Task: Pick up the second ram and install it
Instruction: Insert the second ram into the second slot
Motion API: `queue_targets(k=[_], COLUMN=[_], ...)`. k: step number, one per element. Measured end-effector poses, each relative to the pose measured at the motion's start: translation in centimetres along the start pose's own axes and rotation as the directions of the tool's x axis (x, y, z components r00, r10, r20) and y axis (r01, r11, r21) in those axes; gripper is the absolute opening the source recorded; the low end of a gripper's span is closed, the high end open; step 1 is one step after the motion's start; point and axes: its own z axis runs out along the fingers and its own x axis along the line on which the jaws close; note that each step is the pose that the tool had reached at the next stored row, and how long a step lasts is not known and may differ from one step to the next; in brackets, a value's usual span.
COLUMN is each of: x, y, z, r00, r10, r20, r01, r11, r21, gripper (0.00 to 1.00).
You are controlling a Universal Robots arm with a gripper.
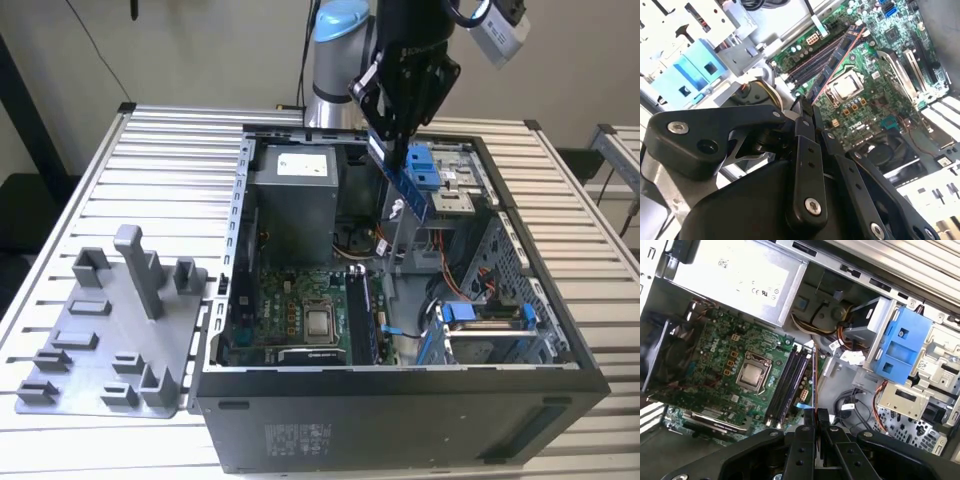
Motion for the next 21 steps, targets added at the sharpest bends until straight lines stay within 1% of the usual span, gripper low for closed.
queue_targets(k=[4,6,9,11,13,15,18,21], x=[0.0,0.0,0.0,0.0,0.0,0.01,0.01,0.01], y=[0.0,0.0,0.0,0.0,0.0,0.0,0.0,0.0], z=[0.01,0.03,0.05,0.07,0.08,0.1,0.13,0.15], r00=[0.9994,0.9983,0.9956,0.9928,0.9891,0.9842,0.9748,0.9642], r10=[0.034,0.058,0.094,0.119,0.147,0.177,0.223,0.265], r20=[-0.0007,-0.0011,-0.0017,-0.002,-0.0023,-0.0026,-0.0029,-0.0031], r01=[-0.034,-0.058,-0.094,-0.119,-0.147,-0.177,-0.223,-0.265], r11=[0.9994,0.9983,0.9956,0.9928,0.9891,0.9841,0.9747,0.964], r21=[0.0026,0.0042,0.007,0.0089,0.011,0.0133,0.017,0.0204], gripper=[0.14,0.14,0.14,0.14,0.14,0.14,0.14,0.14])
